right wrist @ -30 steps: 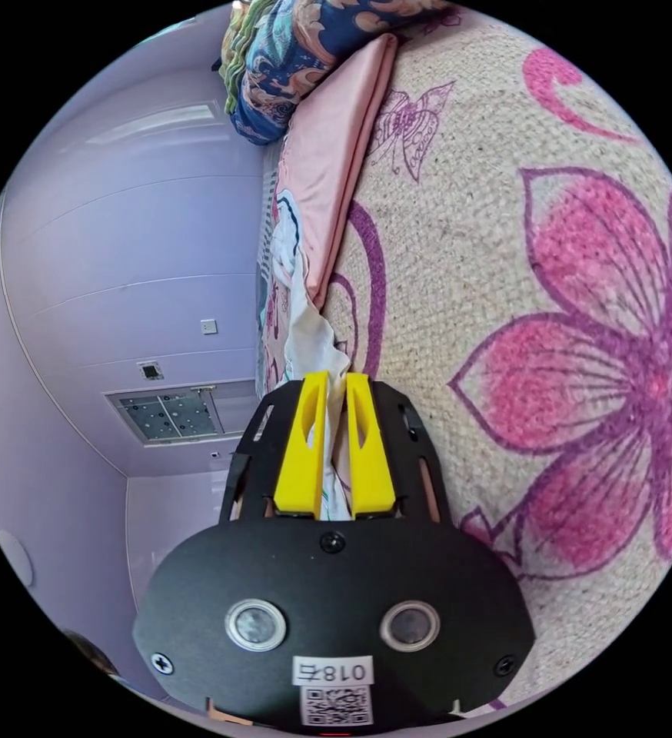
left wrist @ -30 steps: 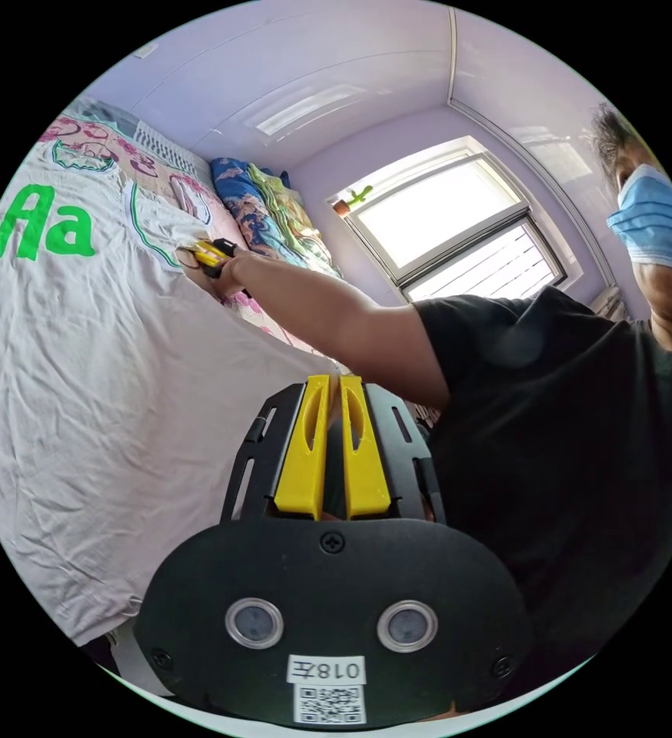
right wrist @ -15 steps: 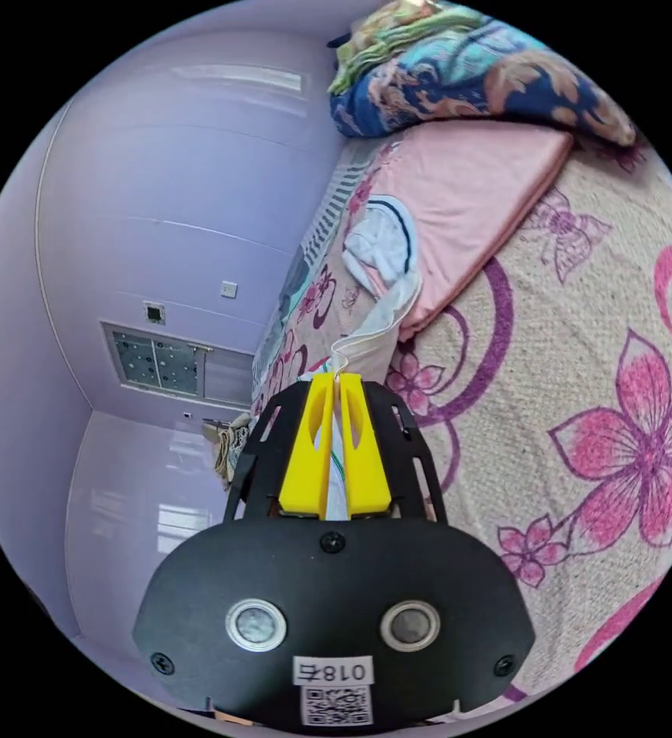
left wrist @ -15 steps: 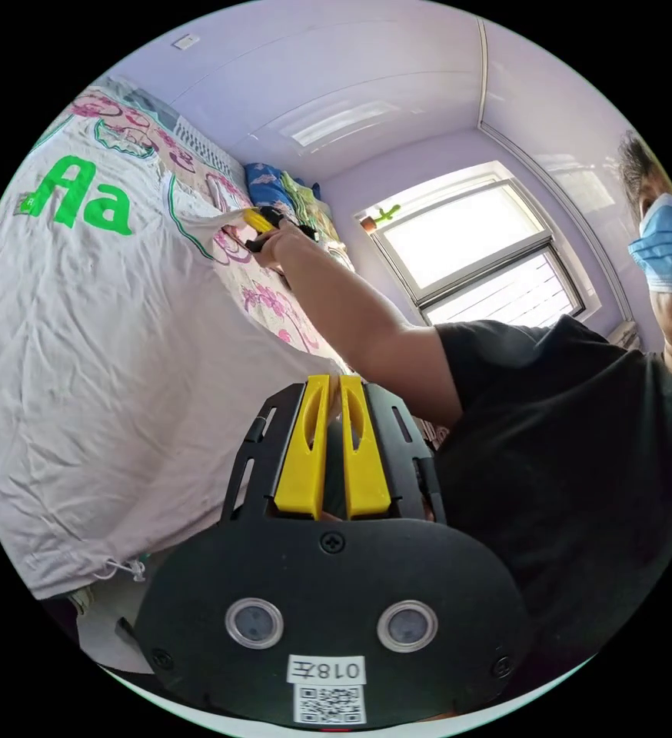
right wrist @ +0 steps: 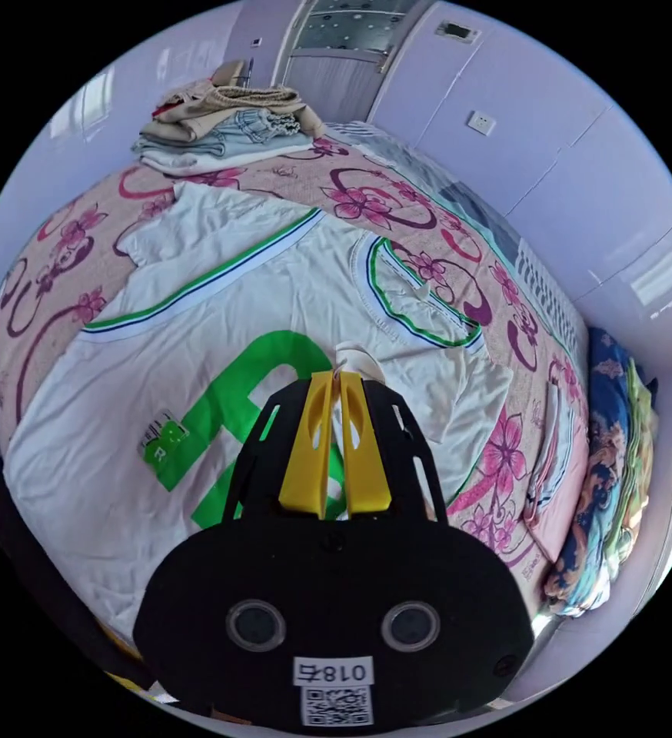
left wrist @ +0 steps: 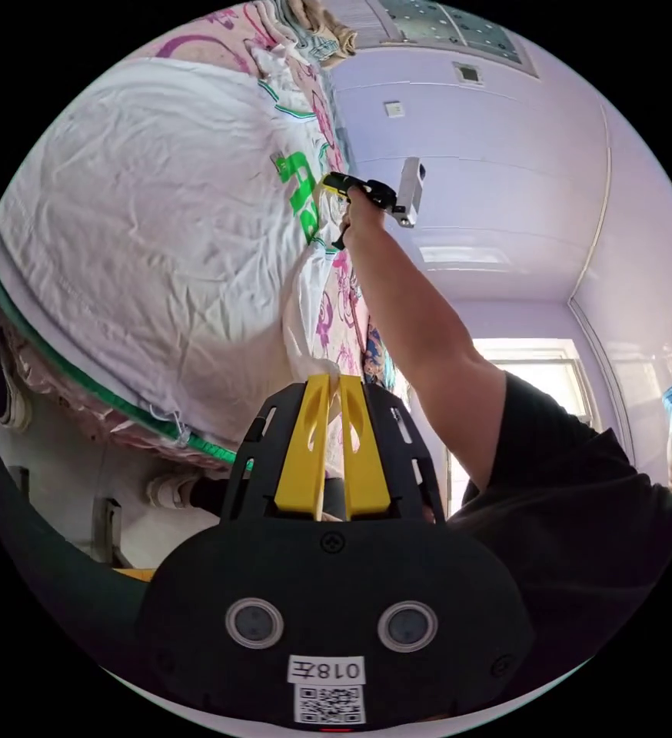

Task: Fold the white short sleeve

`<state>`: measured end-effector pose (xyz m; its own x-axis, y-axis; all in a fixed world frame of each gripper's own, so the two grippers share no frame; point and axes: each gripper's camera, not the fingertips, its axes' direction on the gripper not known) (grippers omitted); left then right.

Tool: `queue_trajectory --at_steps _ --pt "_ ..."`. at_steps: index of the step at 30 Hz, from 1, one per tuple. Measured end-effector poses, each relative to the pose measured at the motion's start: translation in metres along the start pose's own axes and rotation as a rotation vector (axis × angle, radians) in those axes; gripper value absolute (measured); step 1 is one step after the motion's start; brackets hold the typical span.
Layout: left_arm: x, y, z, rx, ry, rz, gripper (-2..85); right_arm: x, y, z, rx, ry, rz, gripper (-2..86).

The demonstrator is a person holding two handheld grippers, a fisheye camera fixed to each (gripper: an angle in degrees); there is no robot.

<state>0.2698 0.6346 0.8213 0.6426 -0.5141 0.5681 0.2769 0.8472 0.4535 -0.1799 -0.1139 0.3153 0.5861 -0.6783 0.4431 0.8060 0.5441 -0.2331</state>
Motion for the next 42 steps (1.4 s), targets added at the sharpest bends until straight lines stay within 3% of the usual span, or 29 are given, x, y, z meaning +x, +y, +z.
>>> queue_trajectory --at_steps 9,16,22,27,32,37,39,42 --pt "0.048 0.036 0.014 -0.036 0.002 0.138 -0.1 -0.056 -0.024 -0.011 0.057 0.091 0.02 -0.5" --pt "-0.02 0.085 0.04 -0.043 0.037 -0.206 -0.6 -0.105 -0.04 0.012 -0.001 0.001 -0.087 -0.2" --pt "-0.02 0.099 0.039 0.04 0.095 -0.222 0.3 -0.135 -0.049 0.008 0.085 0.038 -0.059 1.6" --pt "-0.062 0.128 0.044 0.037 0.178 -0.414 3.0 -0.171 -0.063 0.031 -0.077 0.012 -0.247 9.1" --pt "-0.058 0.147 0.04 0.059 0.159 -0.359 4.7 -0.194 -0.056 0.031 -0.072 0.129 -0.415 11.0" --pt "-0.056 0.167 0.03 0.063 0.105 -0.325 4.6 -0.188 -0.043 0.003 0.025 0.031 -0.535 9.4" --pt "-0.051 0.169 0.025 0.085 0.076 -0.275 3.9 -0.169 -0.038 -0.01 0.072 -0.019 -0.479 8.6" --pt "-0.021 0.158 0.028 0.102 -0.009 -0.039 1.0 -0.112 -0.022 -0.033 0.197 -0.199 -0.284 5.4"
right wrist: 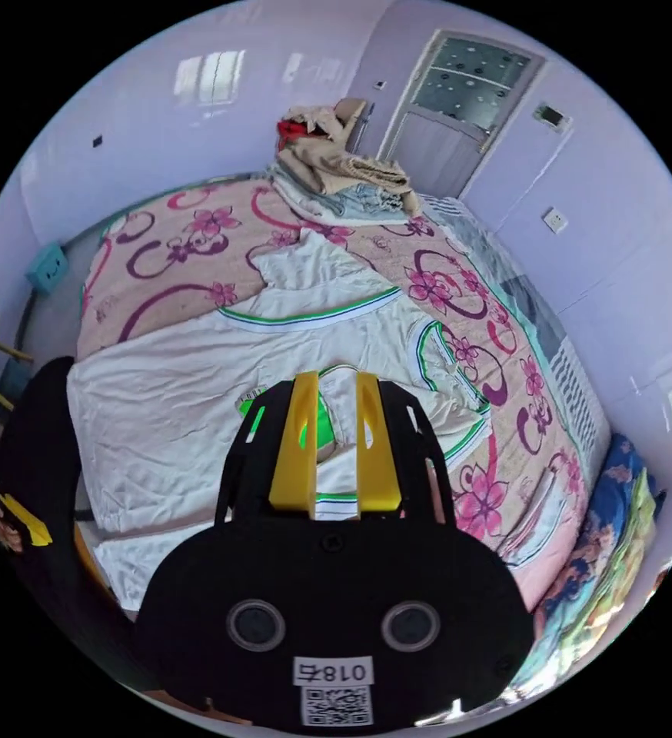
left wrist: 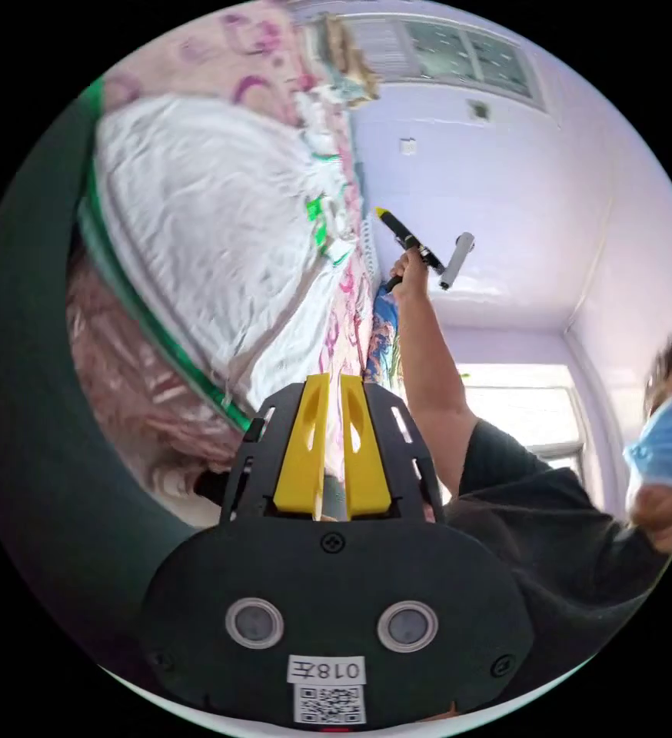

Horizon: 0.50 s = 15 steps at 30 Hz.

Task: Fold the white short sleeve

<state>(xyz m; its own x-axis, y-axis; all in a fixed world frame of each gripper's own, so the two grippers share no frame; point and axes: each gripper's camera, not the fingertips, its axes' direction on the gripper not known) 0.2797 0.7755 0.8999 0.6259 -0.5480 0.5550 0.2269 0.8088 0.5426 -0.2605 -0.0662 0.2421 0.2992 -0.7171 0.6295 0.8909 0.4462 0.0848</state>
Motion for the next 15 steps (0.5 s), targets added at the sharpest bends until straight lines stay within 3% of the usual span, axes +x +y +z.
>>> queue_trajectory --at_steps 4,7,12,15 --pt "0.023 -0.022 0.037 -0.019 0.043 0.242 -0.8 0.076 0.064 -0.03 0.187 -0.059 0.361 2.6" --pt "0.017 -0.037 0.072 -0.054 0.077 0.325 -0.9 0.115 0.094 -0.015 0.13 -0.043 0.481 2.7" --pt "-0.007 -0.047 0.116 -0.142 0.126 0.403 -1.0 0.147 0.092 0.034 0.074 -0.196 0.507 5.5" --pt "-0.021 -0.046 0.121 -0.147 0.103 0.46 -1.0 0.148 0.069 0.059 0.061 -0.182 0.432 6.5"
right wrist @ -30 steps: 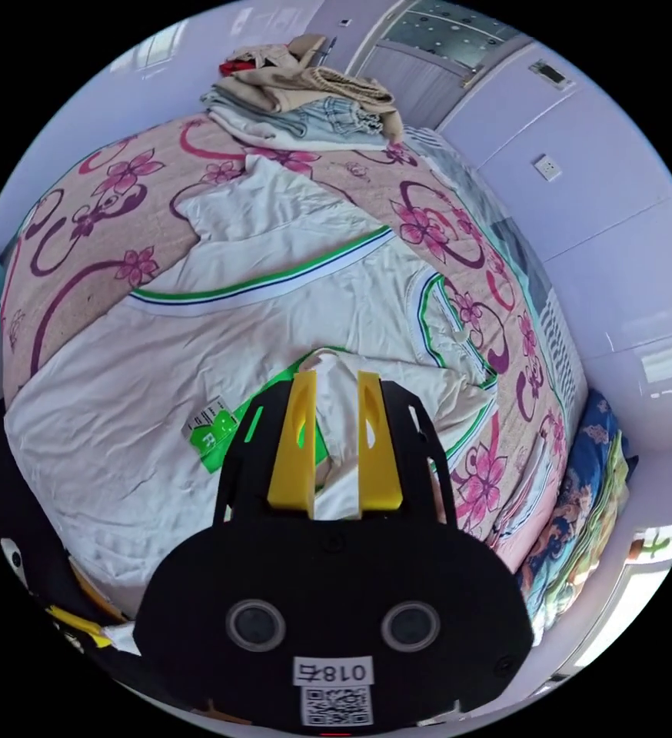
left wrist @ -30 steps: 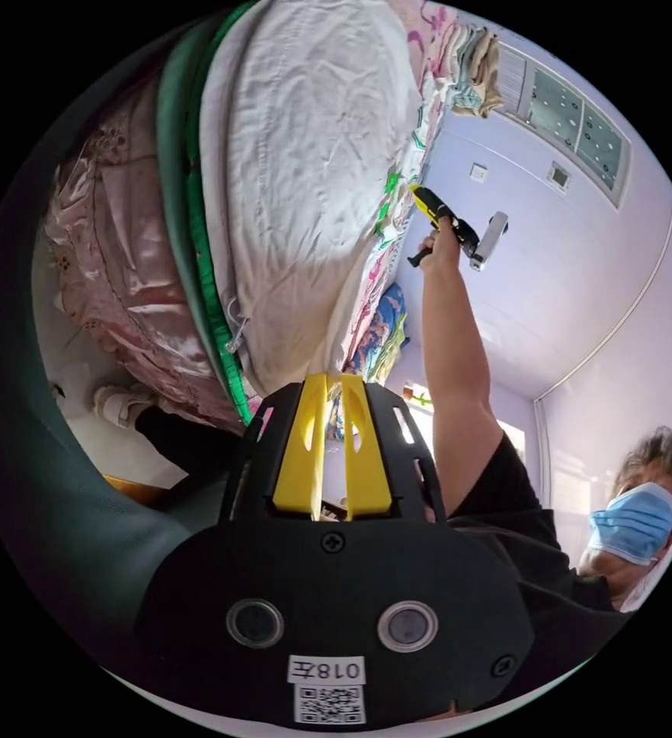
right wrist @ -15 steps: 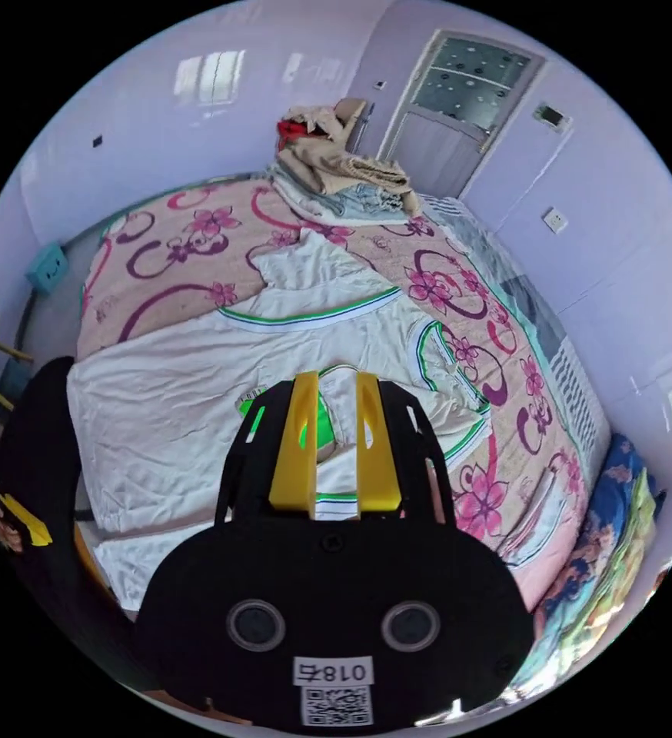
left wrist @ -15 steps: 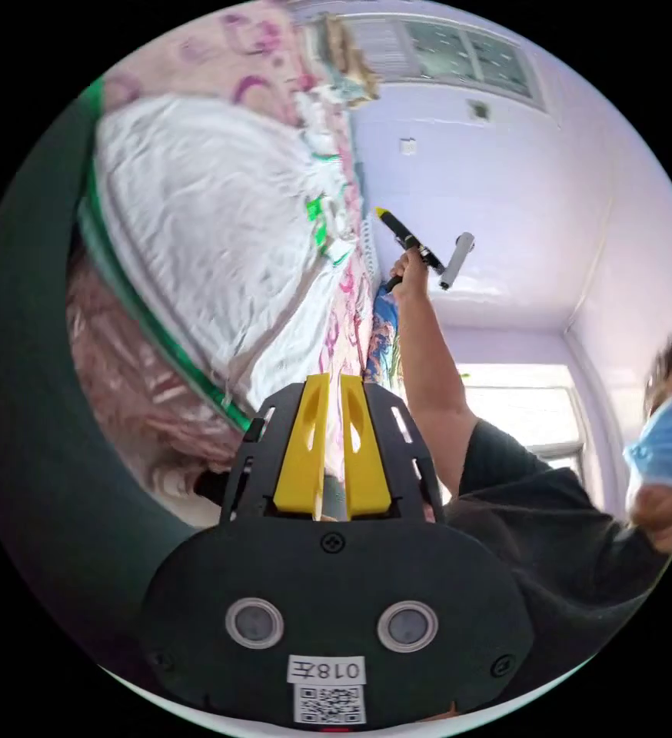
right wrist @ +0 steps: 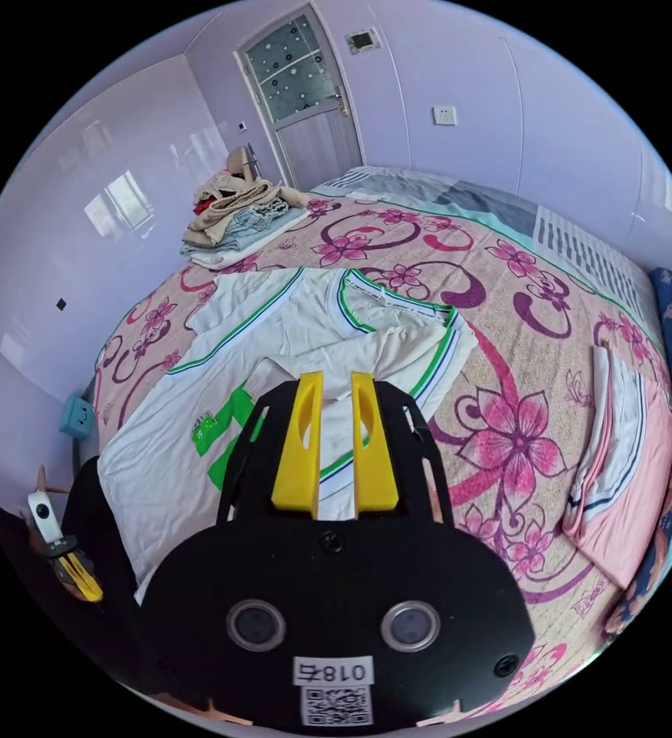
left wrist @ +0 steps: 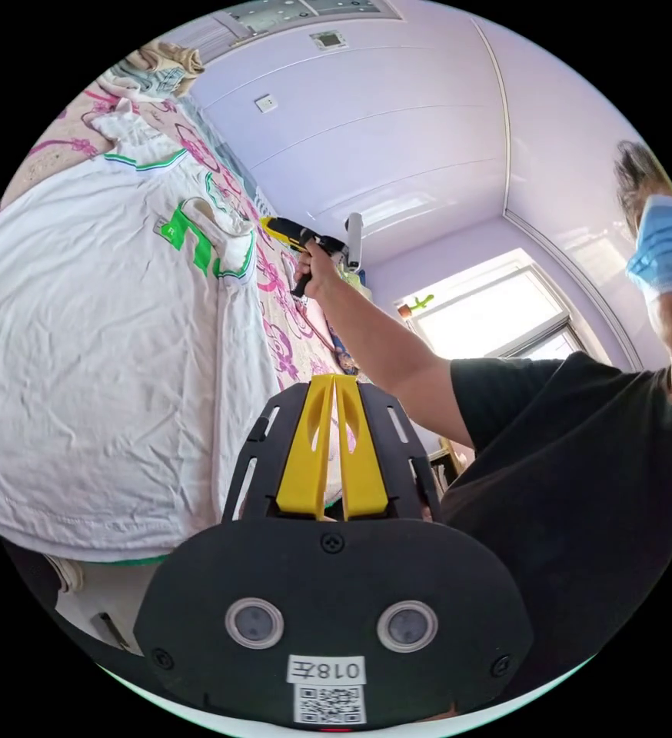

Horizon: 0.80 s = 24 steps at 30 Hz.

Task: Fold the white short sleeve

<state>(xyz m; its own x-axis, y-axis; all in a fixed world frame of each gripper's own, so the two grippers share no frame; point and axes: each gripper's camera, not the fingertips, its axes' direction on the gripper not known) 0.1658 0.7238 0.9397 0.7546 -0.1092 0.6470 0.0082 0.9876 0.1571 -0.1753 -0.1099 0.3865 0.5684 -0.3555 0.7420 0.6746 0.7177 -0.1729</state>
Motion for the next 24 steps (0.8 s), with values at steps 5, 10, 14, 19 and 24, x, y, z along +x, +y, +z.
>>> queue_trajectory --at_steps 5,10,14,19,24 --pt "-0.02 0.011 -0.005 0.026 -0.028 0.039 -1.0 -0.012 -0.021 0.054 -0.157 0.123 -0.077 7.9" --pt "-0.04 0.026 -0.005 0.045 -0.011 0.014 -1.0 -0.017 -0.025 0.083 -0.231 0.174 -0.076 3.0" --pt "-0.055 0.036 -0.004 0.063 0.004 0.001 -1.0 -0.028 -0.038 0.091 -0.305 0.243 -0.115 1.4" --pt "-0.066 0.046 -0.002 0.083 0.028 -0.001 -1.0 -0.041 -0.076 0.089 -0.3 0.238 -0.087 1.0" --pt "-0.074 0.053 0.002 0.096 0.033 0.002 -1.0 -0.051 -0.119 0.111 -0.279 0.223 -0.069 2.3"
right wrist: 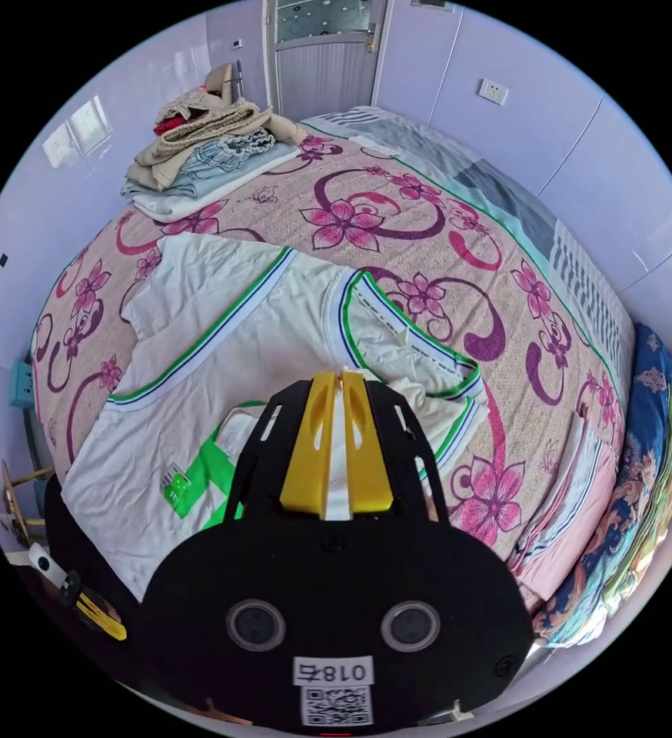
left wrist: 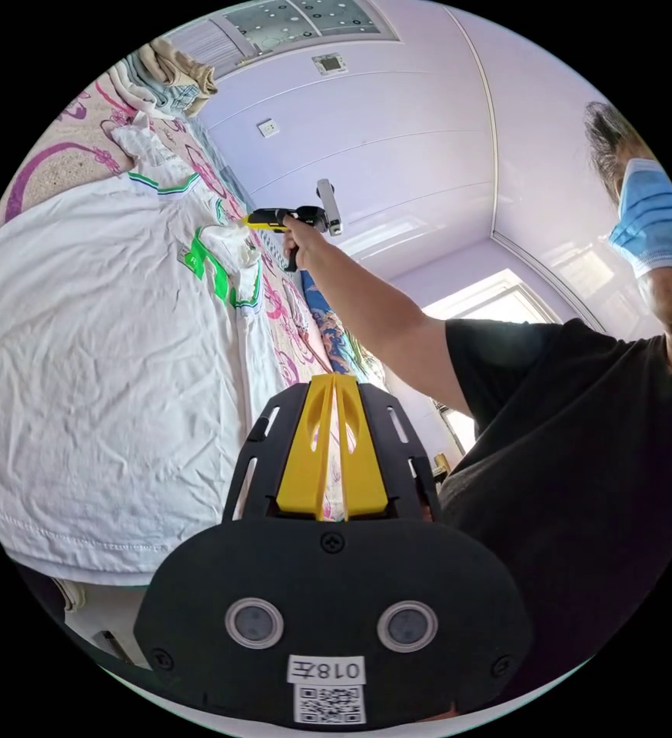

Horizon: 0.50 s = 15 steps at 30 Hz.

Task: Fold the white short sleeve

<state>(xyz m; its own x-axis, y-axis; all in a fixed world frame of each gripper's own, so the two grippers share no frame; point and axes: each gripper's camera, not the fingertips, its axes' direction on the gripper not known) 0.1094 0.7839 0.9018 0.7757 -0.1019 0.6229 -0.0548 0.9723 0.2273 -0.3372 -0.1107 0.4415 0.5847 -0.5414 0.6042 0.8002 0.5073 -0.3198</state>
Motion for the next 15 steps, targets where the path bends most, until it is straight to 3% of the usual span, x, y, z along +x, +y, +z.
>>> queue_trajectory --at_steps 6,9,12,15 --pt "0.003 0.001 -0.01 0.051 -0.027 0.027 -0.9 -0.024 -0.031 0.031 -0.001 0.064 -0.044 10.7" --pt "0.01 -0.007 -0.035 0.109 -0.056 0.04 -0.6 -0.034 -0.02 0.009 0.159 0.051 -0.005 10.1" --pt "0.029 -0.018 -0.074 0.156 -0.195 0.094 0.9 -0.065 -0.007 -0.011 0.281 0.022 -0.088 9.6" --pt "0.05 -0.028 -0.114 0.093 -0.457 0.162 6.6 -0.111 -0.003 -0.015 0.31 -0.039 -0.205 10.1"
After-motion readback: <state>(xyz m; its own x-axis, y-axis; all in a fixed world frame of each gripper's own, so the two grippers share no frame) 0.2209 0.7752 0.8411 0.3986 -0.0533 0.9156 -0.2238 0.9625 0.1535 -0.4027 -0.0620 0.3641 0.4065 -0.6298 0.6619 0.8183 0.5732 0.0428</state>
